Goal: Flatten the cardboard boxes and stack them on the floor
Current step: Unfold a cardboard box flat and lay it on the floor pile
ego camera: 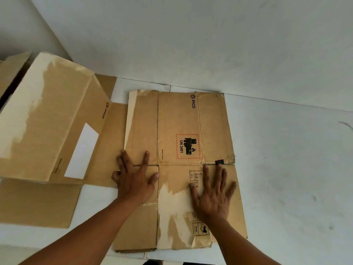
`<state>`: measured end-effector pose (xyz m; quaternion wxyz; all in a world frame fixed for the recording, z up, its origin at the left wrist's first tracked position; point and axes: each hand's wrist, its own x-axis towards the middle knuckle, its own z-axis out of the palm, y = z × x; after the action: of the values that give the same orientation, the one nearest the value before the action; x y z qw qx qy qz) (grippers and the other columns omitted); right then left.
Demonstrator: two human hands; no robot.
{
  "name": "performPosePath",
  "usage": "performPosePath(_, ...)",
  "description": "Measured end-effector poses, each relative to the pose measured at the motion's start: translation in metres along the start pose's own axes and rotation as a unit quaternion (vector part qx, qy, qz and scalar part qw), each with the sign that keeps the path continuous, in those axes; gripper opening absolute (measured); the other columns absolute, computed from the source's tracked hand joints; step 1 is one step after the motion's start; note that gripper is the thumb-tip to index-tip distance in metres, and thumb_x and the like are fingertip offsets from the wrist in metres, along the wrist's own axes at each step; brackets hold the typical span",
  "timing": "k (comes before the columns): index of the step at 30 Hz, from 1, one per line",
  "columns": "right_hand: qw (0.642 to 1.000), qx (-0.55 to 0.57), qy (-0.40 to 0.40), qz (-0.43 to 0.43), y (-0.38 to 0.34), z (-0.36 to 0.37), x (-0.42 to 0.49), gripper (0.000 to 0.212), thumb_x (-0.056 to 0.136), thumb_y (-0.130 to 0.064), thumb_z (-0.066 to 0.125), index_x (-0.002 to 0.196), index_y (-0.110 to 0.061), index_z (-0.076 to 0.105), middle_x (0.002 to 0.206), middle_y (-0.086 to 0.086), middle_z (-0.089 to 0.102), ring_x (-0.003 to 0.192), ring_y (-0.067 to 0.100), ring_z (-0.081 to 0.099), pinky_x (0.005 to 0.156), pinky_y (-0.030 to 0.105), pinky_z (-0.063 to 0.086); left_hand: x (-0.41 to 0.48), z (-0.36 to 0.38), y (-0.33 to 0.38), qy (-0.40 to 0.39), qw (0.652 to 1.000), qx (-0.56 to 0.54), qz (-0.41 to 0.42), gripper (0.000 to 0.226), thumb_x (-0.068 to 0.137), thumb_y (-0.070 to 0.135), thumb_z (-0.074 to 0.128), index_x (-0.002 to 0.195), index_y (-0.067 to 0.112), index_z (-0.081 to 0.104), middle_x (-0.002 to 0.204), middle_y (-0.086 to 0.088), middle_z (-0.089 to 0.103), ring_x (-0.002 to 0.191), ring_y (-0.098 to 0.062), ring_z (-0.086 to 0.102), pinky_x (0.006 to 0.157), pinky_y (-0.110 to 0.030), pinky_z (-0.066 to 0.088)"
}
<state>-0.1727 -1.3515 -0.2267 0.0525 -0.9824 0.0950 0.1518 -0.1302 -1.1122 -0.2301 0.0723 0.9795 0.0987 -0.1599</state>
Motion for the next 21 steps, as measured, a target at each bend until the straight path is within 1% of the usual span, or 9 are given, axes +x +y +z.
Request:
performPosePath(2, 1.000, -0.001, -0.012, 0.003, -0.001, 0.000, 0.000, 0.082, 0.088, -0.079, 0.003, 0.152, -0.035, -0.022, 0.159, 0.004, -0.035, 0.147, 0.026, -0.032, 0.118, 0.061, -0.010, 0.001, -0.007, 0.001, -0.009, 1.000, -0.009, -0.017, 0.082, 0.080, 0.081, 0.038, 0.149, 0.054, 0.005, 0.159, -0.020, -0.016, 0.146, -0.042, -0.005, 0.104, -0.058, 0.025)
performPosePath(5, 1.000, 0.000, -0.024, 0.003, -0.001, -0.002, -0.001, 0.082, 0.087, -0.080, 0.001, 0.151, -0.035, -0.025, 0.158, 0.004, -0.038, 0.146, 0.026, -0.034, 0.118, 0.061, -0.012, 0.008, -0.026, 0.005, -0.003, 0.994, -0.093, -0.064, 0.091, 0.066, 0.076, 0.066, 0.144, 0.052, 0.026, 0.154, -0.011, 0.008, 0.142, -0.037, 0.010, 0.102, -0.058, 0.033)
performPosePath(7, 0.999, 0.001, -0.034, 0.001, -0.001, -0.005, -0.001, 0.082, 0.087, -0.080, 0.000, 0.149, -0.036, -0.029, 0.156, 0.003, -0.041, 0.144, 0.025, -0.036, 0.117, 0.061, -0.012, 0.015, -0.038, 0.003, 0.018, 0.977, -0.174, -0.118, 0.105, 0.061, 0.069, 0.077, 0.147, 0.039, 0.026, 0.149, -0.009, 0.024, 0.138, -0.035, 0.024, 0.099, -0.058, 0.038)
performPosePath(10, 0.999, 0.002, -0.050, -0.003, 0.001, -0.009, 0.000, 0.082, 0.085, -0.082, -0.001, 0.150, -0.039, -0.027, 0.157, 0.003, -0.039, 0.145, 0.025, -0.035, 0.118, 0.059, -0.012, 0.029, -0.050, -0.006, 0.021, 0.924, -0.320, -0.207, 0.111, 0.062, 0.062, 0.082, 0.149, 0.018, 0.029, 0.142, -0.015, 0.045, 0.127, -0.037, 0.047, 0.097, -0.051, 0.046)
performPosePath(12, 0.999, 0.009, -0.048, -0.008, 0.004, -0.016, 0.001, 0.079, 0.086, -0.082, 0.002, 0.153, -0.043, -0.015, 0.163, 0.001, -0.025, 0.150, 0.025, -0.023, 0.120, 0.055, -0.006, 0.034, -0.054, -0.011, 0.019, 0.905, -0.368, -0.210, 0.088, 0.069, 0.058, 0.080, 0.136, 0.011, 0.047, 0.129, -0.014, 0.059, 0.115, -0.035, 0.058, 0.091, -0.044, 0.050)
performPosePath(13, 0.999, 0.021, -0.042, -0.007, 0.006, -0.020, 0.003, 0.074, 0.089, -0.079, 0.006, 0.154, -0.044, -0.004, 0.165, -0.001, -0.012, 0.153, 0.024, -0.010, 0.120, 0.053, 0.001, 0.033, -0.055, -0.013, 0.028, 0.904, -0.378, -0.199, 0.073, 0.072, 0.054, 0.079, 0.126, 0.011, 0.054, 0.122, -0.012, 0.063, 0.107, -0.033, 0.060, 0.087, -0.041, 0.051)
performPosePath(16, 0.992, 0.119, -0.005, 0.040, 0.016, -0.037, 0.016, 0.057, 0.095, -0.067, 0.025, 0.143, -0.037, 0.029, 0.154, -0.006, 0.029, 0.142, 0.020, 0.028, 0.111, 0.050, 0.028, 0.026, -0.060, -0.012, 0.067, 0.895, -0.407, -0.168, 0.044, 0.083, 0.039, 0.075, 0.114, 0.014, 0.056, 0.110, -0.009, 0.065, 0.091, -0.028, 0.058, 0.079, -0.038, 0.049)
performPosePath(18, 0.971, 0.220, 0.006, 0.094, 0.023, -0.049, 0.029, 0.055, 0.096, -0.062, 0.037, 0.142, -0.030, 0.034, 0.147, -0.002, 0.041, 0.134, 0.024, 0.040, 0.107, 0.053, 0.035, 0.022, -0.064, -0.011, 0.091, 0.892, -0.417, -0.147, 0.035, 0.086, 0.031, 0.073, 0.112, 0.014, 0.058, 0.106, -0.009, 0.066, 0.089, -0.028, 0.058, 0.079, -0.039, 0.049)
performPosePath(21, 0.926, 0.330, 0.007, 0.183, 0.043, -0.061, 0.043, 0.076, 0.092, -0.064, 0.047, 0.151, -0.022, 0.023, 0.151, 0.010, 0.037, 0.137, 0.034, 0.038, 0.109, 0.056, 0.036, 0.012, -0.074, -0.008, 0.118, 0.881, -0.444, -0.110, 0.028, 0.086, 0.025, 0.072, 0.108, 0.014, 0.059, 0.099, -0.007, 0.064, 0.086, -0.027, 0.058, 0.073, -0.035, 0.045)
